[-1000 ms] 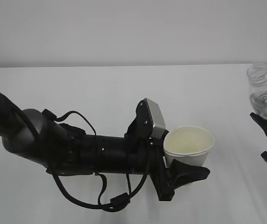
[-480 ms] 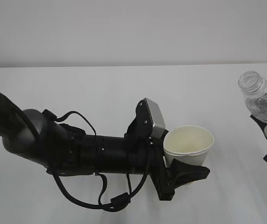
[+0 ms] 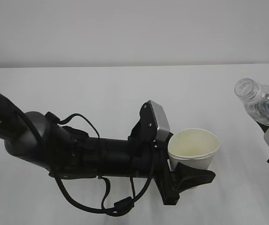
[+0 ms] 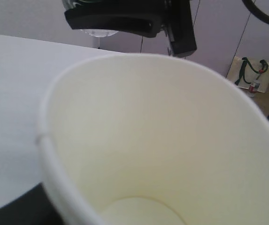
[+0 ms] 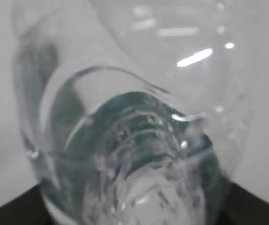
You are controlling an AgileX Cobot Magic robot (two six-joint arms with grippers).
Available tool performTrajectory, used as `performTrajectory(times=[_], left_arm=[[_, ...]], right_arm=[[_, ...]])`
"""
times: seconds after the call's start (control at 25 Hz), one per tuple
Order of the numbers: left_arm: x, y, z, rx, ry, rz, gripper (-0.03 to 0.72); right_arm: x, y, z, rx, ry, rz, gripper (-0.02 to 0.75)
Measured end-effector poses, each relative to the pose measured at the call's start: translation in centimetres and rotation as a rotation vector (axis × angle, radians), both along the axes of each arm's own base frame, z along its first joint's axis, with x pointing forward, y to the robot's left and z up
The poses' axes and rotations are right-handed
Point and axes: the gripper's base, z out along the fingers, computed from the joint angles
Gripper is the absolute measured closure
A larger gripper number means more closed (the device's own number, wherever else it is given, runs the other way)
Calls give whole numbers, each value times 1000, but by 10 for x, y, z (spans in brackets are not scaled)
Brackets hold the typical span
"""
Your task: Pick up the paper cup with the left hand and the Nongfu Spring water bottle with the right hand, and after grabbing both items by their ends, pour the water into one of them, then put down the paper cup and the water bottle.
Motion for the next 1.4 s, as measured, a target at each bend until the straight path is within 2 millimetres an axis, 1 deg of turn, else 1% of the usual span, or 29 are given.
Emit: performTrajectory(times=[0.28, 0.48, 0.6, 1.04, 1.4], left_arm=[[-2, -1, 2, -26, 0, -12, 242], [-12, -9, 3, -29, 0, -46, 242], [-14, -10, 3, -29, 0, -52, 242], [-12, -10, 3, -34, 9, -26, 242], [-10, -10, 1, -14, 13, -6, 242]], right_arm=[[-1, 2, 0, -62, -9, 45, 311], [-1, 3, 0, -118, -20, 62, 311], [-1, 3, 0, -145, -25, 69, 311], [-1, 4, 0, -232, -43, 108, 311], [-1, 5, 1, -268, -65, 133, 311]])
